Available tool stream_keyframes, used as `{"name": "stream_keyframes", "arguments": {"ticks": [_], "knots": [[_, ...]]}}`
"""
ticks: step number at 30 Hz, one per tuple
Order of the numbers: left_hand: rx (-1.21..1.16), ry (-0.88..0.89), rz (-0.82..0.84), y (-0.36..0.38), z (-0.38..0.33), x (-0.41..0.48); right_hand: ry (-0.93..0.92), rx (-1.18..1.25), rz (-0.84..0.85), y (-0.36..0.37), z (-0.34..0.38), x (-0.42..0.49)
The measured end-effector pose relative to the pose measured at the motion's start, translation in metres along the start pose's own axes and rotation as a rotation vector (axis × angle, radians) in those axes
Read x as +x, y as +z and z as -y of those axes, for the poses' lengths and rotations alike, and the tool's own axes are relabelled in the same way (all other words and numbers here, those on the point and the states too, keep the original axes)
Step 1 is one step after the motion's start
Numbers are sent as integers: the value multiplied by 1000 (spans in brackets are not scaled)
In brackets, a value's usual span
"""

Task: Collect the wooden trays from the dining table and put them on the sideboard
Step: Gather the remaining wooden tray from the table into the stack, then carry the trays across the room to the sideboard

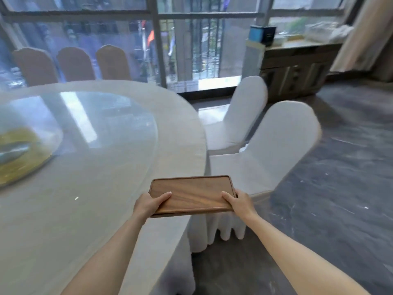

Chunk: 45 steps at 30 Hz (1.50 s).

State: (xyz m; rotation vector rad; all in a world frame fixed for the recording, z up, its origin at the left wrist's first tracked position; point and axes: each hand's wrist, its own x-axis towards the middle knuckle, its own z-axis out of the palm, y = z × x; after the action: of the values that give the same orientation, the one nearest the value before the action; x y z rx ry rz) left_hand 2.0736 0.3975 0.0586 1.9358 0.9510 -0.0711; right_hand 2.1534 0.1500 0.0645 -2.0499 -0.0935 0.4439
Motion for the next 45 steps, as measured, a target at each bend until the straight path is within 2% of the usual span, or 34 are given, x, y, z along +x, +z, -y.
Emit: {"name": "stream_keyframes", "arguments": {"ticks": [8, 19, 29, 37, 45], "knots": [[98, 287, 147, 137, -177, 28, 87, 101, -332, -173, -34, 64], [106, 408, 324, 327, -373, 42, 132, 220, -609, -383, -84, 130], [123, 545, 377, 478, -501, 71, 168, 254, -753, -528, -130, 215], [142, 555, 360, 611, -639, 143, 168, 199, -775, -668, -149, 350], [128, 589, 359, 709, -780, 199, 147, 162, -803, -798, -152, 471]]}}
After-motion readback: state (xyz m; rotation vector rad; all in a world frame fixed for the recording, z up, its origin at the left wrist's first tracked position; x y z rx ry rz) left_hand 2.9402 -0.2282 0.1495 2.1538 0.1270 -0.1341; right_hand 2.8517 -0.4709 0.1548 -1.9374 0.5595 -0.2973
